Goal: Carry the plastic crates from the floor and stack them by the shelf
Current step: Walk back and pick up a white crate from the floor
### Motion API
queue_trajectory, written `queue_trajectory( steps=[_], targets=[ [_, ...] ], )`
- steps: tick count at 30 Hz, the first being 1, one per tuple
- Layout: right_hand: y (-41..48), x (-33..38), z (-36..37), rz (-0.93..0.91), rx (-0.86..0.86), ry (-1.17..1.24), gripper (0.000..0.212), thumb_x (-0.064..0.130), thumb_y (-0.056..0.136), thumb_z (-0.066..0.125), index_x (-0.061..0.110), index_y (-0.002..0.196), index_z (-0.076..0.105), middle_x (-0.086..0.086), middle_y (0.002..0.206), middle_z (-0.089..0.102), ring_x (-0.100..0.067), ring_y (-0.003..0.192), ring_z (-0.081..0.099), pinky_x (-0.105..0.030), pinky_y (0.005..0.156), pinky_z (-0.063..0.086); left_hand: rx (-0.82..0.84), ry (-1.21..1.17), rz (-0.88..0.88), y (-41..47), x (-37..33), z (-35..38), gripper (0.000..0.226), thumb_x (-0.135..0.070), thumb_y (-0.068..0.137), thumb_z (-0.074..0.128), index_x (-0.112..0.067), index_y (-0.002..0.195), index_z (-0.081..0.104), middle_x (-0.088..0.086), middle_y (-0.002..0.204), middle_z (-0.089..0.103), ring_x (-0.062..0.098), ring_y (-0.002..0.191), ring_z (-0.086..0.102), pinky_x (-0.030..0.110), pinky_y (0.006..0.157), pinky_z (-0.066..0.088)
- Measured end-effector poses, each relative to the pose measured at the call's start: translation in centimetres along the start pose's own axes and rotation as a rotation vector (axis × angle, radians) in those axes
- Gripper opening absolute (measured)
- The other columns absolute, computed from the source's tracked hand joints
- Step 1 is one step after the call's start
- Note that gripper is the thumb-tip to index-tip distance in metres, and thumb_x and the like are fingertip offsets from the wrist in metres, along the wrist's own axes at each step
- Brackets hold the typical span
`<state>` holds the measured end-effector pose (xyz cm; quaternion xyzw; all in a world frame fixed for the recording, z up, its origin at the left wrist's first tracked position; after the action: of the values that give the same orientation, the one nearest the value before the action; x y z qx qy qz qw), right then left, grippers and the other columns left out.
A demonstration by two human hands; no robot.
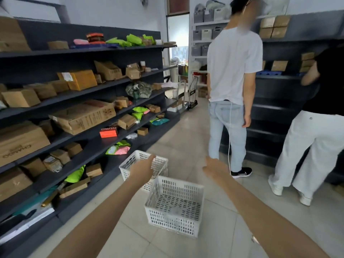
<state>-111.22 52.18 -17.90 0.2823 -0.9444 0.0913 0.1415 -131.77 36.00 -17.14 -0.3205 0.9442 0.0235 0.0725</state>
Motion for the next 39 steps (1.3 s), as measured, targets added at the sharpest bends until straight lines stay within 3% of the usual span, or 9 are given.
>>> queue_trajectory(
  steps=[5, 9, 15, 19, 22, 27, 31, 36, 39],
  targets=[
    [6.6, 2.8, 2.7, 0.113, -0.009, 0.025, 0.021, 0.014, 0.087, 0.040, 0.011, 0.108, 0.044, -0.007, 0.092, 0.051, -0.028, 0.092, 0.058, -0.033, 0.074, 0.041, 0.016, 0.010, 0.060, 9.6, 4.4, 1.2, 0.054, -0.013, 0.096, 0.040, -0.027, 0.147, 0.027, 0.007, 0.135, 0.055, 0.028, 0.117, 0.058, 0.039, 0.092, 0.047],
    [10.2, 4.2, 6.1, 0.248, -0.059, 0.101, 0.030, 0.017, 0.090, 0.042, 0.006, 0.118, 0.048, -0.014, 0.113, 0.060, -0.034, 0.104, 0.058, -0.031, 0.073, 0.038, 0.075, -0.012, 0.168, 17.1, 7.8, 3.0, 0.051, -0.016, 0.096, 0.044, -0.023, 0.145, 0.032, 0.013, 0.131, 0.058, 0.031, 0.117, 0.058, 0.040, 0.093, 0.047],
    [12.3, 4.9, 11.1, 0.454, 0.001, 0.095, 0.042, 0.018, 0.089, 0.047, 0.011, 0.130, 0.040, -0.014, 0.118, 0.059, -0.032, 0.110, 0.056, -0.033, 0.080, 0.043, 0.181, -0.049, 0.252, 24.0, 10.3, 6.2, 0.037, -0.013, 0.094, 0.046, -0.015, 0.131, 0.043, 0.014, 0.124, 0.060, 0.033, 0.113, 0.059, 0.043, 0.093, 0.047],
    [13.9, 4.5, 12.8, 0.520, 0.017, 0.031, 0.045, 0.016, 0.086, 0.048, 0.014, 0.131, 0.039, -0.015, 0.118, 0.059, -0.034, 0.110, 0.057, -0.035, 0.085, 0.044, 0.280, -0.079, 0.243, 26.1, 10.8, 10.2, 0.058, -0.018, 0.090, 0.054, -0.018, 0.142, 0.029, 0.019, 0.119, 0.063, 0.038, 0.109, 0.060, 0.045, 0.090, 0.049],
    [15.5, 2.6, 14.6, 0.576, 0.040, 0.025, 0.046, 0.015, 0.083, 0.050, 0.016, 0.128, 0.041, -0.015, 0.114, 0.061, -0.035, 0.108, 0.058, -0.036, 0.085, 0.044, 0.291, -0.096, 0.231, 27.8, 10.4, 14.0, 0.059, -0.019, 0.093, 0.050, -0.020, 0.147, 0.026, 0.015, 0.135, 0.055, 0.036, 0.120, 0.055, 0.046, 0.095, 0.045],
    [19.6, -1.4, 17.6, 0.596, 0.092, -0.026, 0.045, 0.013, 0.083, 0.051, 0.017, 0.127, 0.040, -0.014, 0.111, 0.062, -0.035, 0.104, 0.059, -0.034, 0.077, 0.042, 0.352, 0.145, 0.371, 30.7, 7.5, 20.2, 0.065, -0.010, 0.091, 0.051, -0.021, 0.148, 0.022, 0.013, 0.122, 0.063, 0.032, 0.105, 0.064, 0.038, 0.084, 0.050],
    [23.8, -4.5, 23.3, 0.581, 0.118, -0.054, 0.044, 0.014, 0.084, 0.051, 0.015, 0.127, 0.041, -0.015, 0.111, 0.062, -0.035, 0.104, 0.059, -0.035, 0.080, 0.043, 0.345, 0.230, 0.384, 33.7, 7.2, 27.7, 0.065, -0.014, 0.091, 0.049, -0.021, 0.148, 0.020, 0.015, 0.122, 0.061, 0.034, 0.104, 0.063, 0.039, 0.083, 0.049],
    [28.6, -9.3, 35.4, 0.539, 0.084, -0.074, 0.041, 0.016, 0.086, 0.048, 0.014, 0.126, 0.044, -0.016, 0.112, 0.061, -0.034, 0.105, 0.058, -0.037, 0.085, 0.043, 0.373, 0.177, 0.295, 36.9, 10.4, 42.2, 0.069, -0.018, 0.092, 0.050, -0.022, 0.151, 0.014, 0.015, 0.120, 0.061, 0.032, 0.104, 0.063, 0.040, 0.084, 0.051],
    [30.7, -13.1, 43.7, 0.541, 0.078, -0.096, 0.039, 0.019, 0.086, 0.048, 0.013, 0.124, 0.047, -0.017, 0.115, 0.061, -0.034, 0.106, 0.058, -0.039, 0.089, 0.045, 0.349, 0.113, 0.231, 38.7, 13.1, 51.0, 0.056, -0.021, 0.093, 0.049, -0.021, 0.144, 0.026, 0.015, 0.120, 0.060, 0.035, 0.104, 0.063, 0.041, 0.086, 0.048]
  ],
)
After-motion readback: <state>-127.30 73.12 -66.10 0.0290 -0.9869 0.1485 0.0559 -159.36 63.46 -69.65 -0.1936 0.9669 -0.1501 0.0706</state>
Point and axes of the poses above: each hand's wrist, its own y-axis towards the middle knuckle, its own z-axis out of the palm, x = y × z, the point moved 9 cm from there along y, towards the middle knuckle
